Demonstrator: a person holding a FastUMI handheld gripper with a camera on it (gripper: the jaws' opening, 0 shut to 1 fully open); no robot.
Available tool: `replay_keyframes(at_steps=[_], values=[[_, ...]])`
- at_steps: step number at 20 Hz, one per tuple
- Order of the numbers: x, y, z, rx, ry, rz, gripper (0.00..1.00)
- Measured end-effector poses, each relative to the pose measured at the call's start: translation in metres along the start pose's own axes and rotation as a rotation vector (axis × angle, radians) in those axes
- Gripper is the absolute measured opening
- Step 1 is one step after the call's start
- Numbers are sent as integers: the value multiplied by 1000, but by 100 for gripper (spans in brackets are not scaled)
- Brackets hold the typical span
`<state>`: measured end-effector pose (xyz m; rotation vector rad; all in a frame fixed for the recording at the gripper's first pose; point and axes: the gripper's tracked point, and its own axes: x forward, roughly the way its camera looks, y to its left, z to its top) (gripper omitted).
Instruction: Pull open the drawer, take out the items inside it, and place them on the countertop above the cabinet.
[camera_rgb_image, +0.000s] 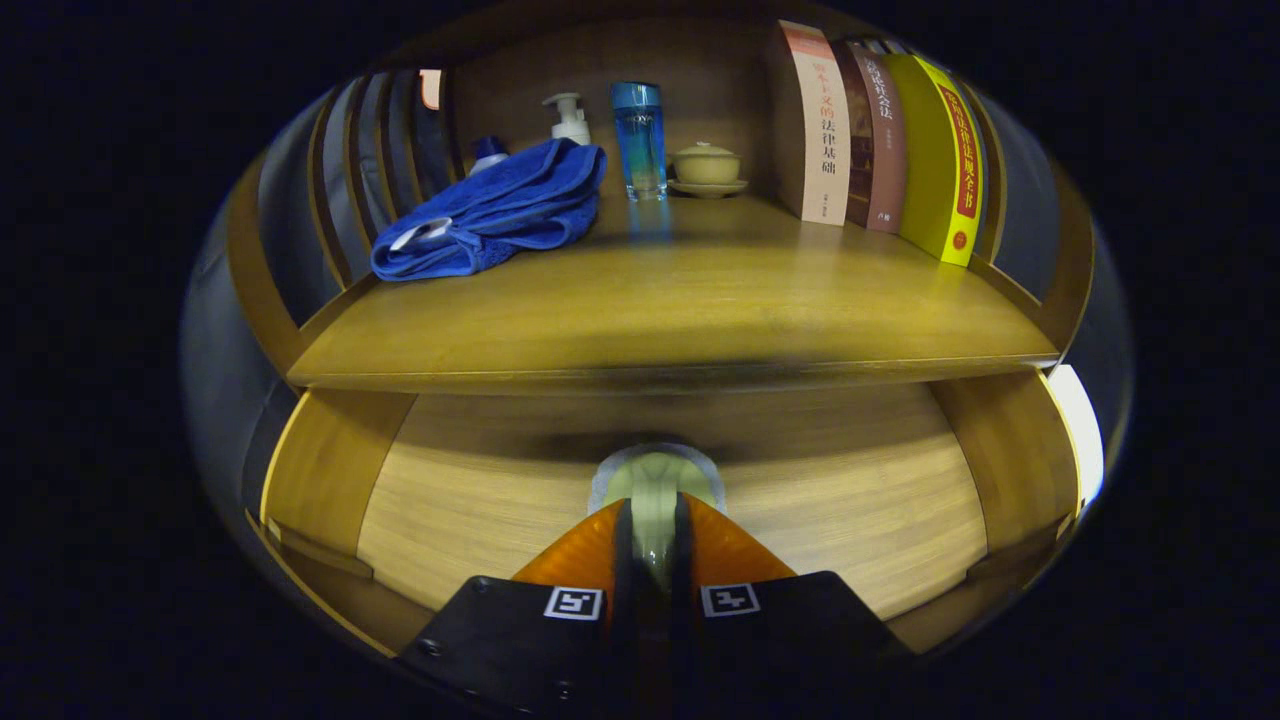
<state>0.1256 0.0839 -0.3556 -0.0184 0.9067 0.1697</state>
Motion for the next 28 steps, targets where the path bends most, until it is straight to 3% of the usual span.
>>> replay_keyframes(at_steps=[12, 16, 21, 28], values=[[-89, 23, 64, 19, -204, 101, 22], [-113, 32, 121, -43, -314, 109, 22], [-76, 22, 175, -101, -321, 17, 22], [3, 13, 191, -87, -265, -55, 22]])
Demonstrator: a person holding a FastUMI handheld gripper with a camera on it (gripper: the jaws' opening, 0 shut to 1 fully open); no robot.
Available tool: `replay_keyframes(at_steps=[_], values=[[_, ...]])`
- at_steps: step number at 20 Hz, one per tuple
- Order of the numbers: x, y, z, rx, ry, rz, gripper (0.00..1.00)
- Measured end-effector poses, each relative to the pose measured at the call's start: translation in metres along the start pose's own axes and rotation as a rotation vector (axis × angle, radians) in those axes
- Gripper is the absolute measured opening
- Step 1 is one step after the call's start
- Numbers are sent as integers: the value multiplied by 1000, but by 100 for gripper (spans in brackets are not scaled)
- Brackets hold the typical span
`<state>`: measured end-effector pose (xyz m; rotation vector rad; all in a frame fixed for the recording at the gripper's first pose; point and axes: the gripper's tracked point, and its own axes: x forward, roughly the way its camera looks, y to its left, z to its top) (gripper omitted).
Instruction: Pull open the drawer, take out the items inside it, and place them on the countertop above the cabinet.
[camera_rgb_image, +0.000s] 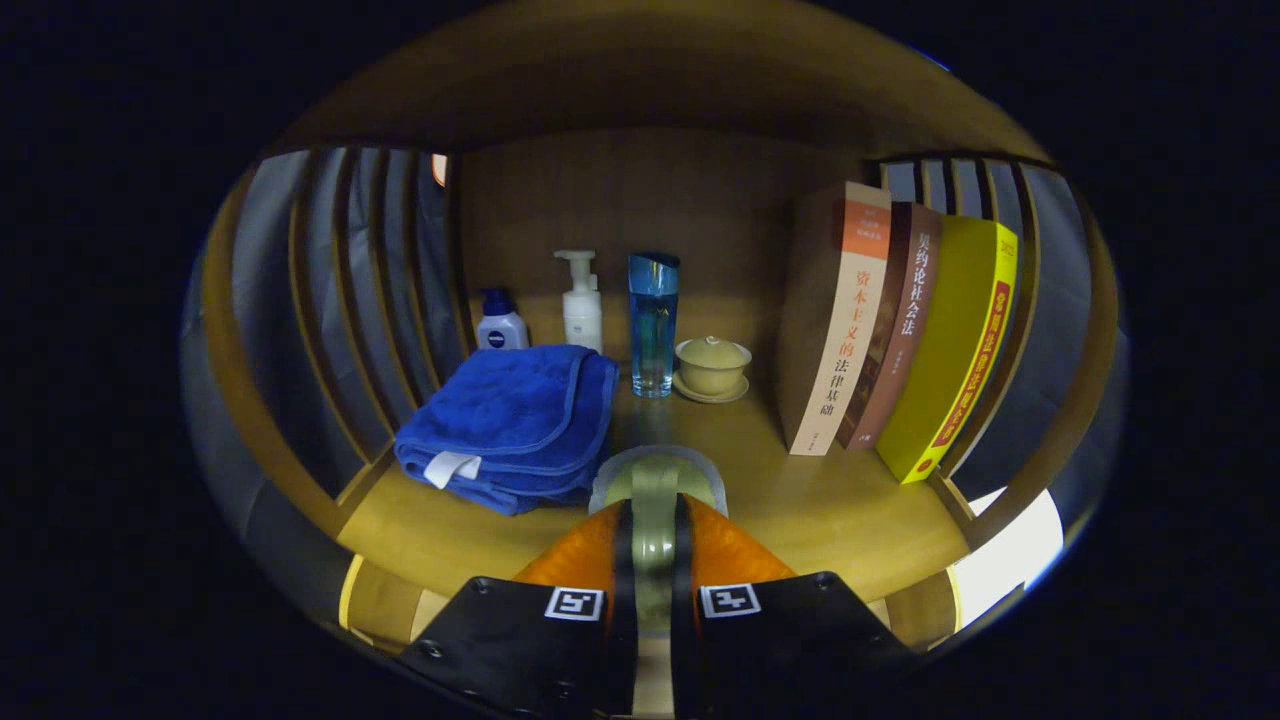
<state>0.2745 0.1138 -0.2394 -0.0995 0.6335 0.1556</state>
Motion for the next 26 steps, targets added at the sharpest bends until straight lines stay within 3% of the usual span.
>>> replay_keyframes(at_steps=[7, 17, 20, 21, 24, 26], values=[[24, 1, -8, 15, 9, -21, 23], [29, -5, -26, 51, 27, -49, 33], [26, -10, -25, 78, 4, -60, 72], [24, -10, -25, 82, 6, -55, 75], [20, -4, -20, 90, -13, -20, 94], [12, -2, -13, 84, -33, -7, 98]])
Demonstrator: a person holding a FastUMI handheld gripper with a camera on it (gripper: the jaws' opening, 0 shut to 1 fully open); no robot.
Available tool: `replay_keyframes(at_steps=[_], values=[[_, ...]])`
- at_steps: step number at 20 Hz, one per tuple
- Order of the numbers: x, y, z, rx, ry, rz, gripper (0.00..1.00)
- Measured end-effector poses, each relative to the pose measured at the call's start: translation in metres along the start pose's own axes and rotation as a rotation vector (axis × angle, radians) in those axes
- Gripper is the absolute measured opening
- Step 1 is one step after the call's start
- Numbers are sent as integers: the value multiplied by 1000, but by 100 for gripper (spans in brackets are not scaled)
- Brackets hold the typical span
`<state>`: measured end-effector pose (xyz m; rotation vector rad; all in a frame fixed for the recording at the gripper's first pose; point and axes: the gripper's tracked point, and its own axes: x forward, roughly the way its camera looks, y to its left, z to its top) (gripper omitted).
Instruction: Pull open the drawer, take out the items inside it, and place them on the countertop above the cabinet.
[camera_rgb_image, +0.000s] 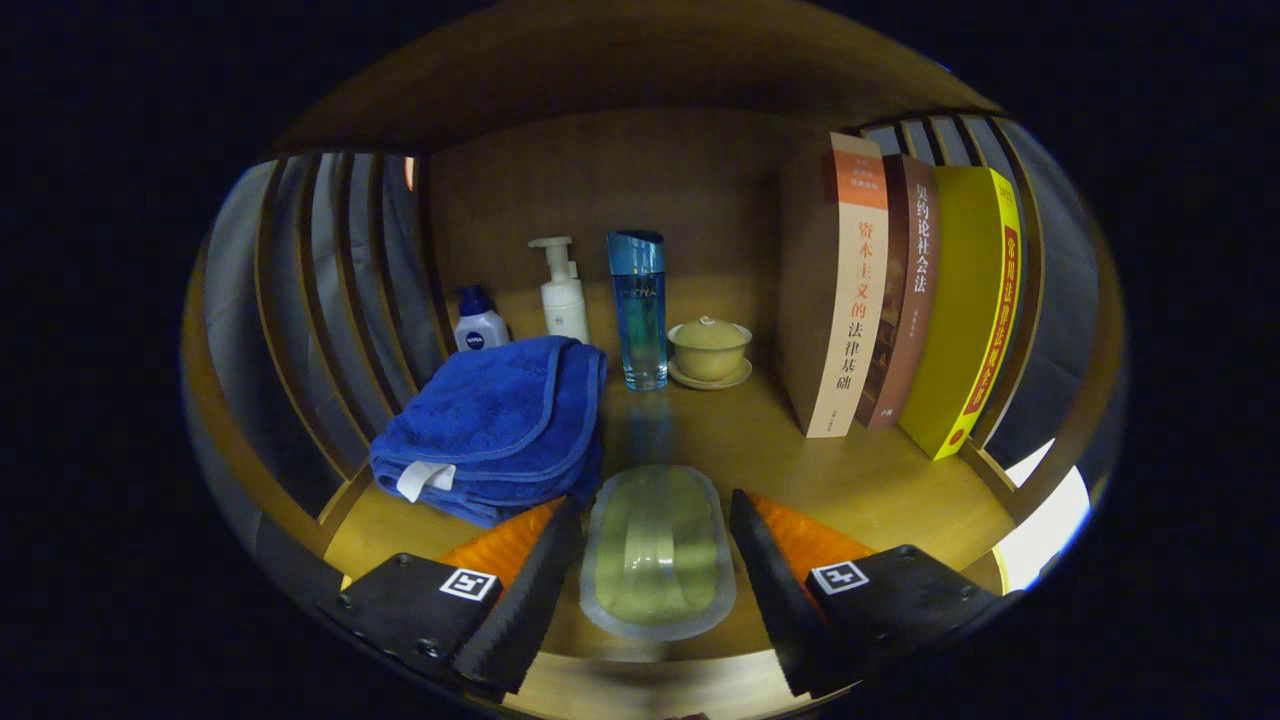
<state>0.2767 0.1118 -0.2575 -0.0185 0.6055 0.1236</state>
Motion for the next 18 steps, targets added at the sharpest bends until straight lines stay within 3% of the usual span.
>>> replay_keyframes(at_steps=[6, 8, 18], values=[[-44, 13, 22, -17, -81, 49, 98], [-62, 14, 44, -37, -165, 51, 98], [-184, 28, 112, -69, -397, 121, 98]])
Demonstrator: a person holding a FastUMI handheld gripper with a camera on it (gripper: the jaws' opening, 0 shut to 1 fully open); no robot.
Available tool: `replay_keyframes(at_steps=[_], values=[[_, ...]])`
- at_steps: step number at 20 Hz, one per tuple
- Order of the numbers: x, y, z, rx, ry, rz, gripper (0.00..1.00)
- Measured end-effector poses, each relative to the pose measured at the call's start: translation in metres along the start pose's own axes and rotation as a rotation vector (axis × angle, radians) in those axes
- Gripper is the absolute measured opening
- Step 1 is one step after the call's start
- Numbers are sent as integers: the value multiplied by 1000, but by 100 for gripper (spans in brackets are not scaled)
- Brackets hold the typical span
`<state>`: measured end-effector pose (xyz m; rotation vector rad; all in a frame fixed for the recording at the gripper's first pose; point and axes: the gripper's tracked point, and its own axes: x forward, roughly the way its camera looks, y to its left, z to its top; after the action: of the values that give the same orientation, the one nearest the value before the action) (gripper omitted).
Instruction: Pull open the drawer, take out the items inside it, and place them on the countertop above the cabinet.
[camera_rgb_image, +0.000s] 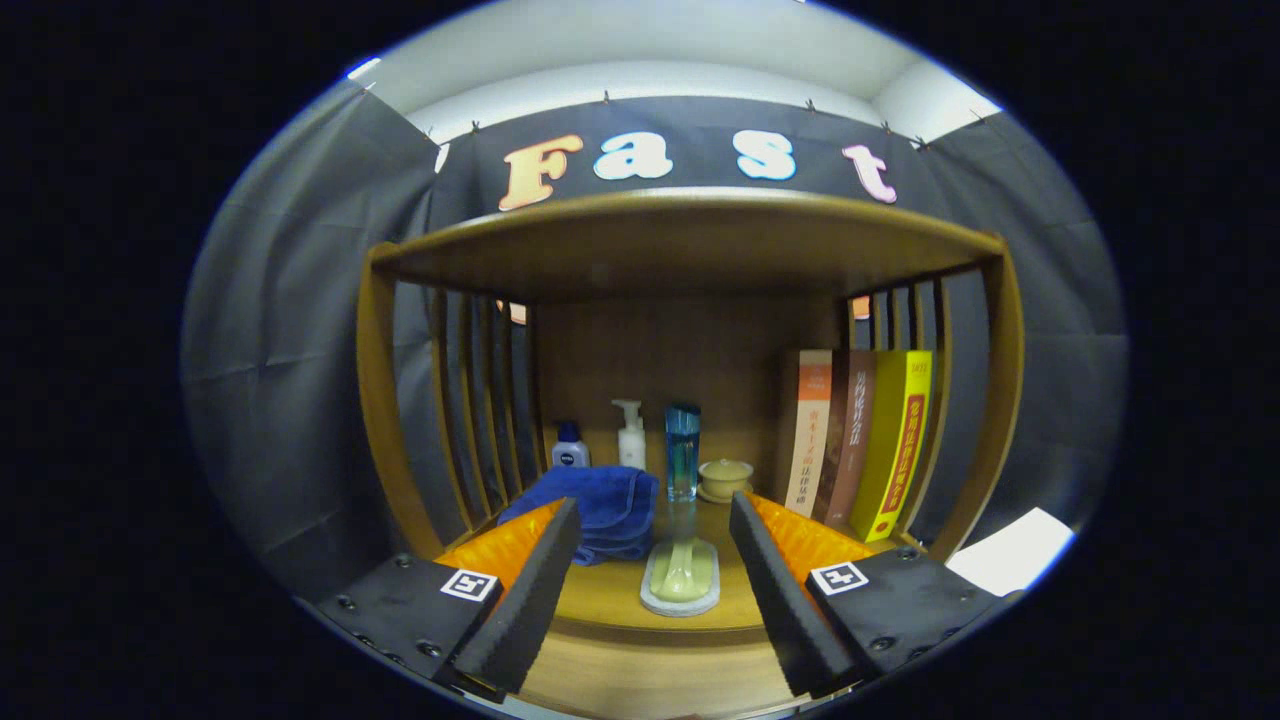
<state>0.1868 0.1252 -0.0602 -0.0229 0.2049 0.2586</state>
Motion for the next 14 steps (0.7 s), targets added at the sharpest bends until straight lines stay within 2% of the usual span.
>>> replay_keyframes(at_steps=[2, 7, 14], values=[[-25, 3, 18, -2, -28, 11, 98], [-71, 0, 28, -49, -83, 7, 98], [-129, 6, 12, -49, -98, 22, 97]])
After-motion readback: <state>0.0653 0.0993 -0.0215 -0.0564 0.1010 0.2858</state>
